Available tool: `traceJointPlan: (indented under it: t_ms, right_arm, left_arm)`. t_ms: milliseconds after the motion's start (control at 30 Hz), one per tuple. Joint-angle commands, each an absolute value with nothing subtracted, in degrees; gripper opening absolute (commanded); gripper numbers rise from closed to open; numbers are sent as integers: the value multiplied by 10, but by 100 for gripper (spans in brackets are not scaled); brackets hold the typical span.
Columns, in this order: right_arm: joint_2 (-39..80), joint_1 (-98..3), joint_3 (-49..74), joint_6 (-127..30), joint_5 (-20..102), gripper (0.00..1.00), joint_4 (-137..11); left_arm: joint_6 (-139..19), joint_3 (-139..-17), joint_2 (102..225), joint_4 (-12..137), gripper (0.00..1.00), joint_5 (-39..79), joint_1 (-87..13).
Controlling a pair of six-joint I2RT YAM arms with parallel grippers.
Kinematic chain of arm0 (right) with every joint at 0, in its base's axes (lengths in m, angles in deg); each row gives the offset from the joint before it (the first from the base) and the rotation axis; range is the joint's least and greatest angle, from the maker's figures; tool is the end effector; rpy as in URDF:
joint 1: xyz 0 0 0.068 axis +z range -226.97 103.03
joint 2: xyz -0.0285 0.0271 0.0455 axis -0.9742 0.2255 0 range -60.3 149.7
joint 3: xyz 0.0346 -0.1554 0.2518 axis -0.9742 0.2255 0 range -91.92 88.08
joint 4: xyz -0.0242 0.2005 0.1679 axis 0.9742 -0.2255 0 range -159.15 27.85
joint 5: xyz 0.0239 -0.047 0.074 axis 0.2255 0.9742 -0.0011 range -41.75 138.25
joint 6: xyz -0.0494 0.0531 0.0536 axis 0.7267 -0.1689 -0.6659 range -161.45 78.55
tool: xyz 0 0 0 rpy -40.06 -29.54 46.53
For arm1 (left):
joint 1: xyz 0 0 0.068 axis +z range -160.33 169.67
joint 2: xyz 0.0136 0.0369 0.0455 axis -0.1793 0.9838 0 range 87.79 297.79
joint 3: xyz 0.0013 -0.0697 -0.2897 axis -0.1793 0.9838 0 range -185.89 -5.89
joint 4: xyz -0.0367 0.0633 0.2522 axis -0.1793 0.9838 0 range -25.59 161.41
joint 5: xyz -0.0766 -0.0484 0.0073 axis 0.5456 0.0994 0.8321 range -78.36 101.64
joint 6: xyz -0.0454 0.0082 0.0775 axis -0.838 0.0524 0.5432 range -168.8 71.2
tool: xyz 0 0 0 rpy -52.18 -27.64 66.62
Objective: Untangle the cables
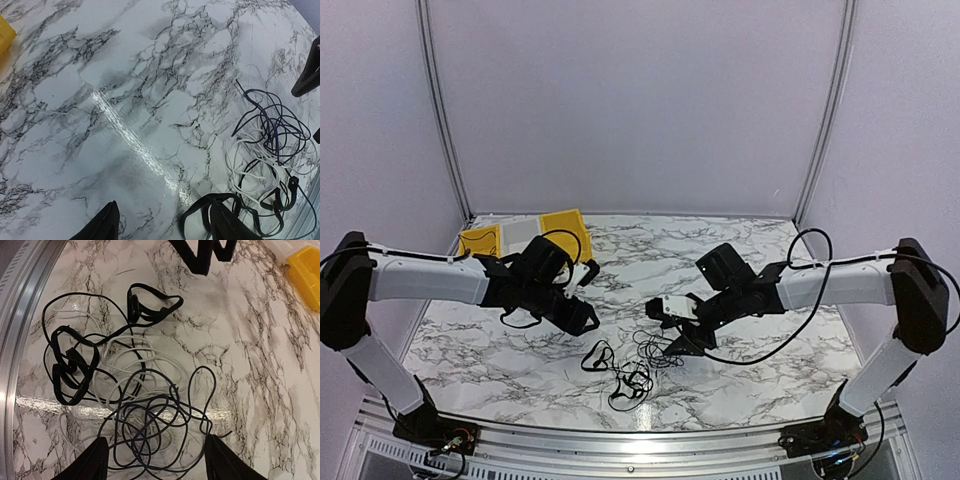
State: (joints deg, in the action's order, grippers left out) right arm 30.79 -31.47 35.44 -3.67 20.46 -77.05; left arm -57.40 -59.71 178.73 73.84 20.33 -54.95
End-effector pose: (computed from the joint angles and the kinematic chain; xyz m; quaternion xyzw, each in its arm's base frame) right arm 0.2132 0.2705 0.1807 -0.6687 0.6385 0.2480 0.2892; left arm 0.2498 -0.2636 0.1912 0.3131 0.8722 -0.2283 0.2985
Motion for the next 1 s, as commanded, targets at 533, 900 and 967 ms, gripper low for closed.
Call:
traceJointPlan:
  t_ms: [533, 900, 967]
  right_arm:
    - [323, -295, 356, -26, 209, 66, -769]
    - [409, -295, 333, -100, 261, 56, -717]
    - [417, -295, 331, -101, 264, 47, -716]
  left_arm:
    - [-510, -628, 1887, 739, 35, 254, -582]
    - [-539, -624, 1809, 688, 3, 162, -581]
    - [-544, -631, 1770, 687, 1, 132, -581]
